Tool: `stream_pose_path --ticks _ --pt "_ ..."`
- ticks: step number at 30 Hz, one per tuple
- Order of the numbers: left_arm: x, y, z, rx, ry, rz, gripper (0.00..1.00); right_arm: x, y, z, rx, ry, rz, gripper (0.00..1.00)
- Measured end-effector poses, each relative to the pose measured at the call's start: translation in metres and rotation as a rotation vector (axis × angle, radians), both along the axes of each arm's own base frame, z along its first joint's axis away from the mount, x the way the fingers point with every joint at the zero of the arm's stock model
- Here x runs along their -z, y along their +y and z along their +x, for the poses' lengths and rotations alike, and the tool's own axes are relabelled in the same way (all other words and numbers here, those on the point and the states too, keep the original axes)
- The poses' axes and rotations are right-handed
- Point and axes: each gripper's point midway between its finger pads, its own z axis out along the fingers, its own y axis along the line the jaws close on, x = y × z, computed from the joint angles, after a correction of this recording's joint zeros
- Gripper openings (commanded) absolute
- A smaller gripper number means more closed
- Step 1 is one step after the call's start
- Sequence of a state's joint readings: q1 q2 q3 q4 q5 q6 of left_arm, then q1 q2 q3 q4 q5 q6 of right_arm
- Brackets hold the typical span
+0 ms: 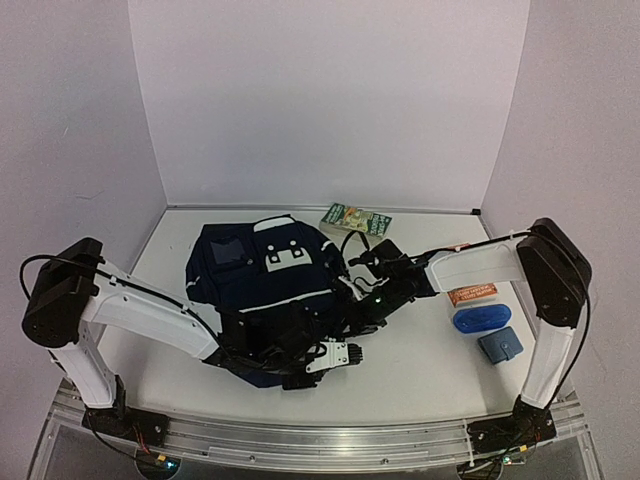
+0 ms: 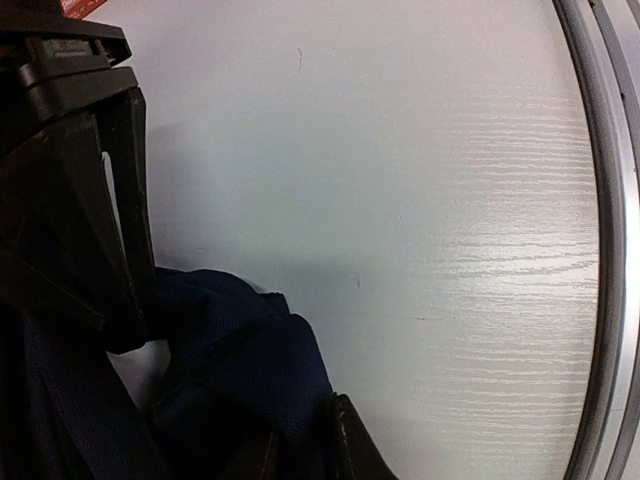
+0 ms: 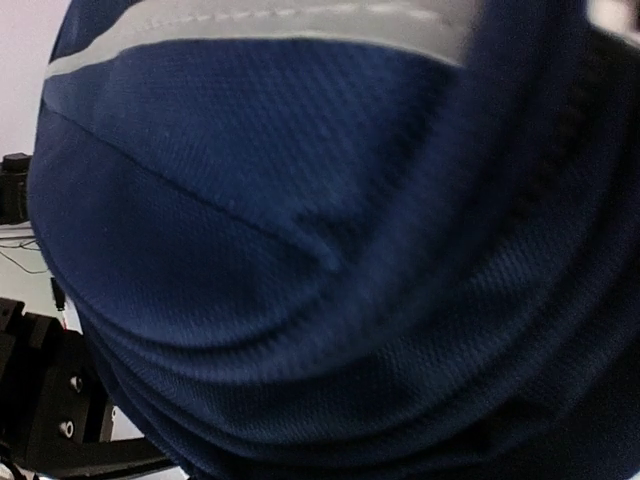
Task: Pack the student bag
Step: Adjust the book in the student bag.
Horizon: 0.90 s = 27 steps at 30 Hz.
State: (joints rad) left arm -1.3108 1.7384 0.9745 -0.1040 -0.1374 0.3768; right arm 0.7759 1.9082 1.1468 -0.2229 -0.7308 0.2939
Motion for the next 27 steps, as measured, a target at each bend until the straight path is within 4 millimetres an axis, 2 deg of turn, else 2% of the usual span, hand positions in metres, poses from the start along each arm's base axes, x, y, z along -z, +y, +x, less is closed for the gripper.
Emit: stream_pose_path --ticks 3,6,15,22,27 --pt "0.004 0.0 -0.002 0.007 -0.015 0.016 0.33 0.007 0.005 0.002 0.002 0.006 -0.022 0.24" --pt "0.011 0.001 -0.004 -0.014 -0.01 0.028 0.48 0.01 0.007 0.005 0.011 0.007 -0.03 0.29" --pt "0.008 0.003 0.0 -0.263 0.096 -0.059 0.66 0.006 0.008 0.008 0.024 -0.03 -0.041 0.38" --pt "-0.004 0.016 0.011 -0.483 0.156 -0.177 0.68 -0.011 0.01 0.013 0.016 -0.101 -0.028 0.39" --pt "-0.014 0.03 0.004 -0.477 0.18 -0.251 0.72 -0.012 0.01 0.014 0.01 -0.11 -0.036 0.43"
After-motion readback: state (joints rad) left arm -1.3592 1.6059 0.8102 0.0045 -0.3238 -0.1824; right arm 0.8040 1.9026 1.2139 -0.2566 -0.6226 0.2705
